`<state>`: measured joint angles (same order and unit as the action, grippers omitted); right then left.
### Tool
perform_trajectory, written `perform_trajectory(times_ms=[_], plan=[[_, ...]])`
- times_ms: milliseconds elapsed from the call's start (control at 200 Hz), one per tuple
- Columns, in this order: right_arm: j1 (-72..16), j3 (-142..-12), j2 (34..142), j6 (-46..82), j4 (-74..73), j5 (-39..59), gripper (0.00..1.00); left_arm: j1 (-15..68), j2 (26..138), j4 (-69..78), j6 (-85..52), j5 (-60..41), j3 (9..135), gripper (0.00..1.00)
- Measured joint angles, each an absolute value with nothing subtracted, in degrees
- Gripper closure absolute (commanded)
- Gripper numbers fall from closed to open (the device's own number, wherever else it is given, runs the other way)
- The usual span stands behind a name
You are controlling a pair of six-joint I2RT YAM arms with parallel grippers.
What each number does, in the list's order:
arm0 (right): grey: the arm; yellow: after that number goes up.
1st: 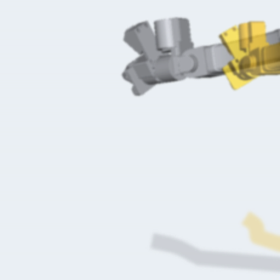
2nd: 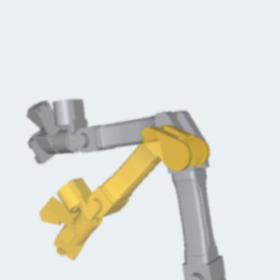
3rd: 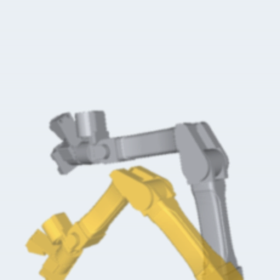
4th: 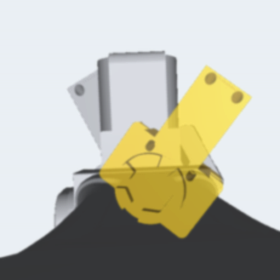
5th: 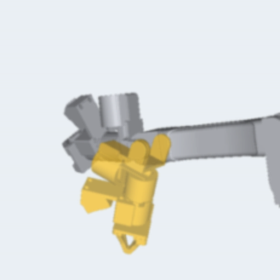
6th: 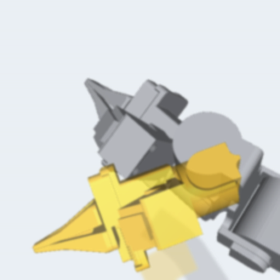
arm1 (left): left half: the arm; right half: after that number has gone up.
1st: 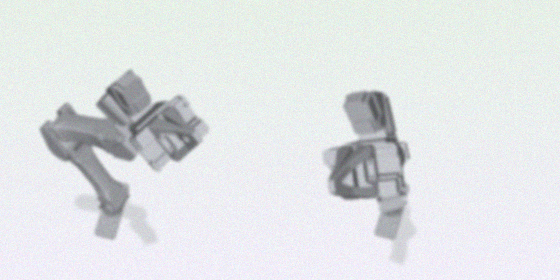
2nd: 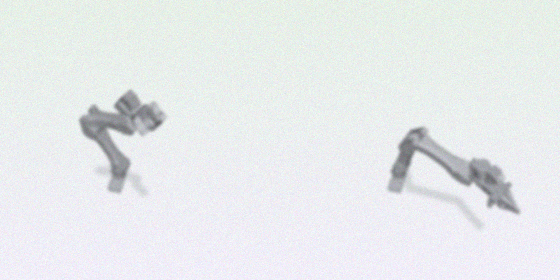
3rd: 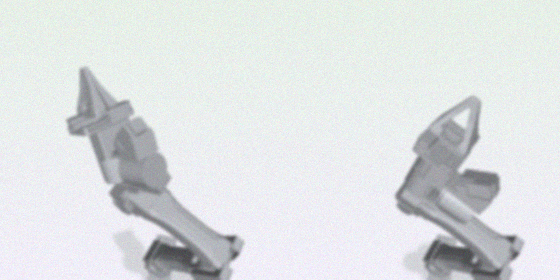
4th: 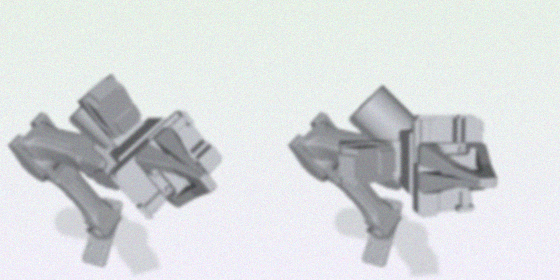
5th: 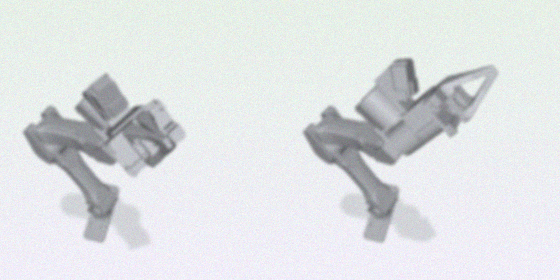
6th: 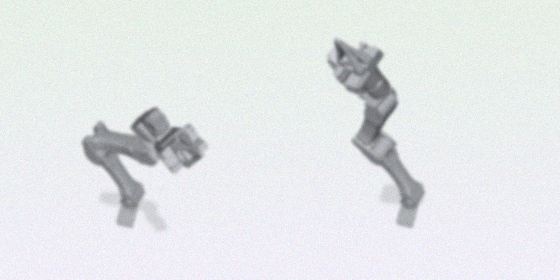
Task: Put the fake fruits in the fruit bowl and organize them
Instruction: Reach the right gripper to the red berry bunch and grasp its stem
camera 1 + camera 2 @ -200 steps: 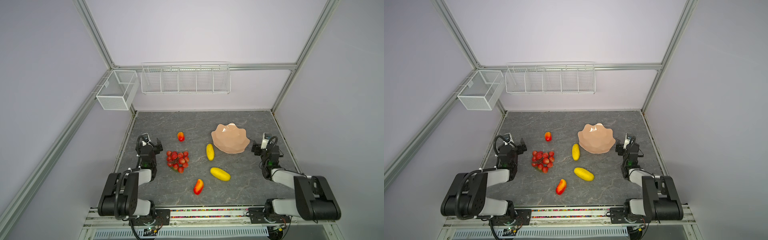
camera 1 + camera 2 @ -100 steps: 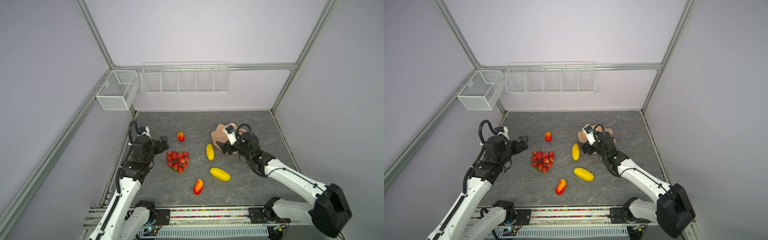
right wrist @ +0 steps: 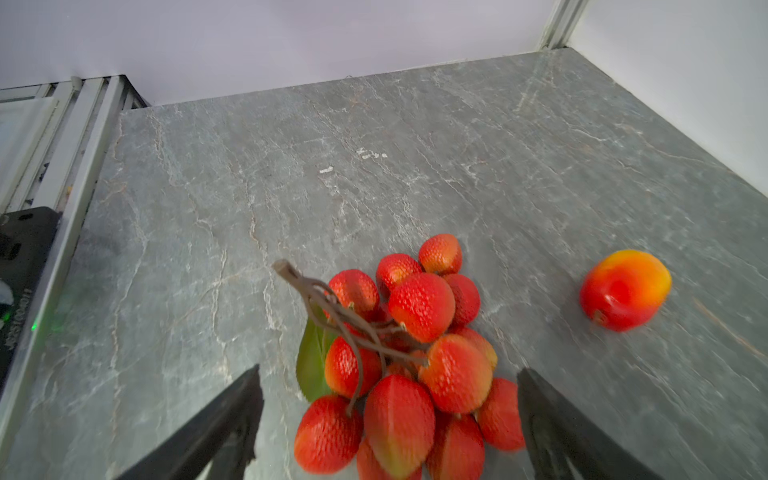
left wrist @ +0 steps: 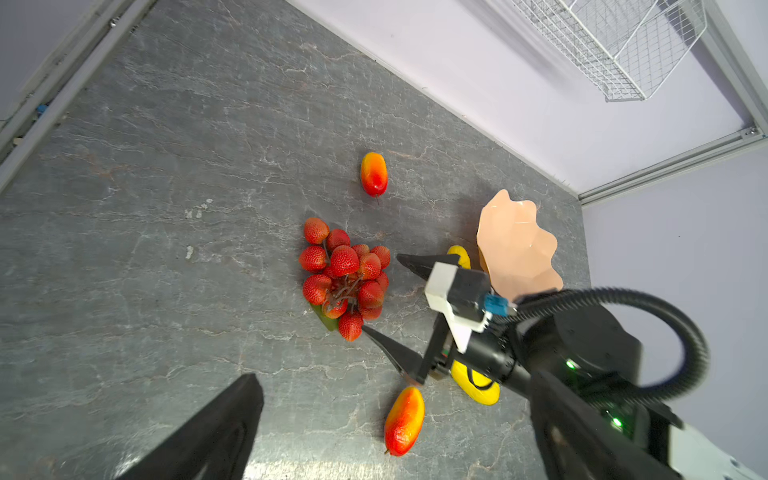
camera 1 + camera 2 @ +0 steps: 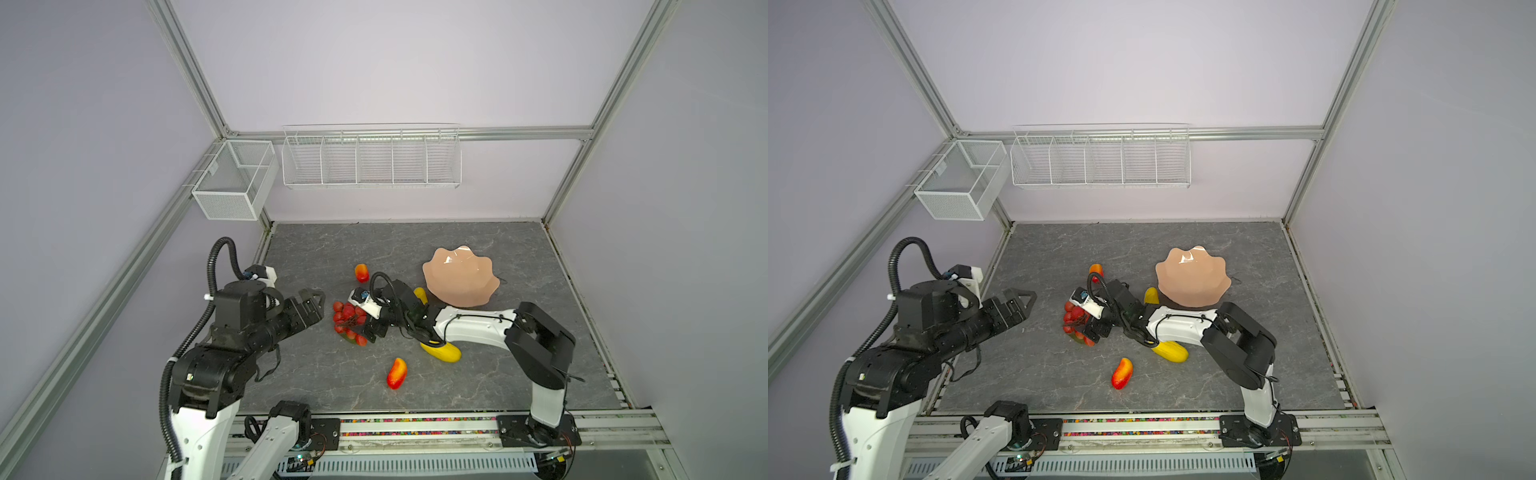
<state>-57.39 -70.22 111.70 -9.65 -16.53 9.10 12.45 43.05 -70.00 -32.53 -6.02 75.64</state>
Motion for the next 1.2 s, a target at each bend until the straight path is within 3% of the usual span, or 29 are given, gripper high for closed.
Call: perform_trajectory(times_ms=[100, 650, 875, 1200], plan=[[-57.39, -73.54, 115.72, -9.43, -17.63, 10.83, 0.18, 12.45, 40.93, -71.33, -33.12, -4.93, 73.63, 0.01], [-60.58, -79.18, 120.99, -11.90, -18.85, 13.32, 0.30, 12.45, 37.71, -71.90, -34.89, 2.00, 67.48, 0.01], [-61.28, -81.21, 123.26, -12.93, -17.63, 12.91, 0.57, 12.45, 37.65, -71.85, -34.89, 2.55, 66.43, 0.01], [-61.28, -82.24, 123.92, -12.71, -16.38, 11.55, 0.85, 12.45, 36.47, -71.88, -34.89, 4.05, 66.43, 0.01]])
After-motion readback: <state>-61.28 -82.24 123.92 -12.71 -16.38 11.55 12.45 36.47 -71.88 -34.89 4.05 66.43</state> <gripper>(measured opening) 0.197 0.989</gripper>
